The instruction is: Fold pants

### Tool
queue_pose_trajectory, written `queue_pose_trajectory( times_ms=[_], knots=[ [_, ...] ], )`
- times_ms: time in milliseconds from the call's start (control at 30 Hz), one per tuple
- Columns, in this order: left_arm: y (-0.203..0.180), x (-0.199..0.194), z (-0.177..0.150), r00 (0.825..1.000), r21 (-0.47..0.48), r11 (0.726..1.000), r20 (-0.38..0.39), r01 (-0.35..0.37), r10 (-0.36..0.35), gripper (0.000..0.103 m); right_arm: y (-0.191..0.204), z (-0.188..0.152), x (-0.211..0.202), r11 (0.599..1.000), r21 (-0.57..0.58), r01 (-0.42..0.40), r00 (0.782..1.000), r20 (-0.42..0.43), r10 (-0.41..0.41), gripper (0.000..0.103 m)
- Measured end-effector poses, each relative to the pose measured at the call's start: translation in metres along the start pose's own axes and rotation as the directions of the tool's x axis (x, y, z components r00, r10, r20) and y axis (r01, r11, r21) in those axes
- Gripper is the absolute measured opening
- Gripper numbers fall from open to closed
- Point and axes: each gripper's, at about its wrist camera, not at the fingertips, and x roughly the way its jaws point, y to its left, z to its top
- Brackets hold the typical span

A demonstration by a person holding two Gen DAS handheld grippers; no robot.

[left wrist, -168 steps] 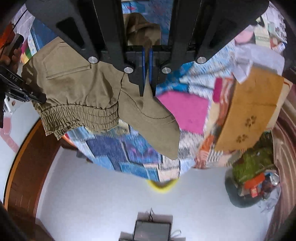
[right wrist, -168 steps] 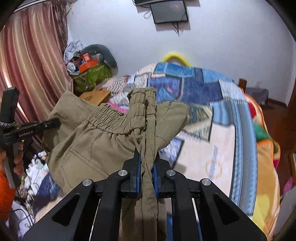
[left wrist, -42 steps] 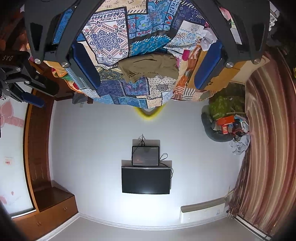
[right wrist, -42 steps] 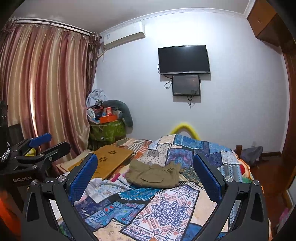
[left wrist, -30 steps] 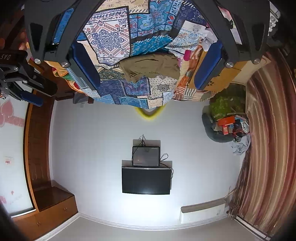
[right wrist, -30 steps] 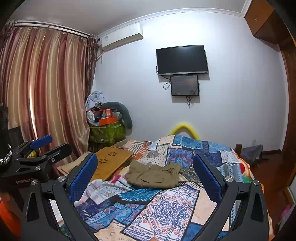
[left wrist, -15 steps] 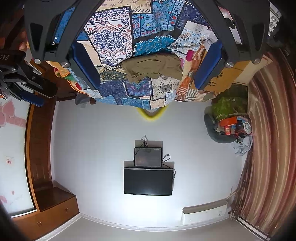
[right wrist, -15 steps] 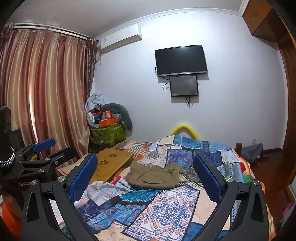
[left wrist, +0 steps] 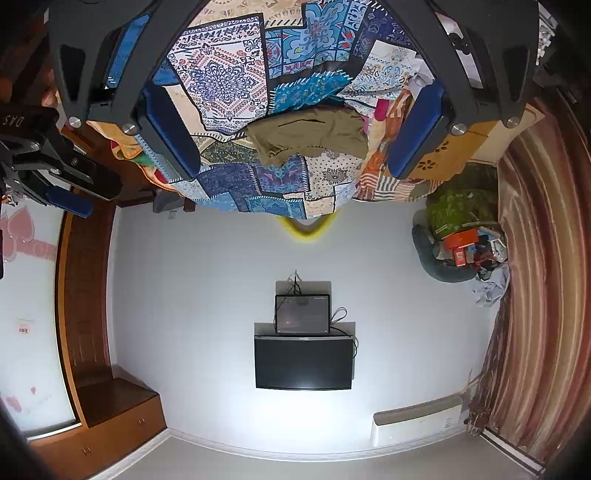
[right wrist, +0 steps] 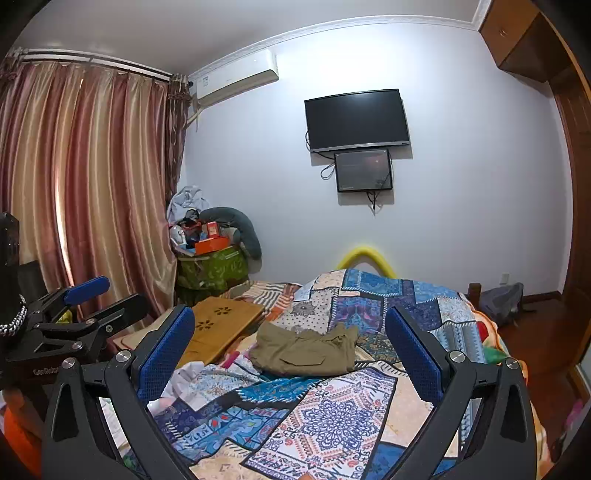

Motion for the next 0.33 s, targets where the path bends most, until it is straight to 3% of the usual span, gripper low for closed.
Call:
queue_pose_trajectory(
  times_ms=[333],
  knots=[
    [-0.0002,0.0094,-0.0021,1.0,-0.008,1.0,-0.022,0.01,-0.01,0.103,-0.0012,-0.0023,0.0027,1.0,0.003,0.002,1.0,-0.009,-0.002,0.102]
  ],
)
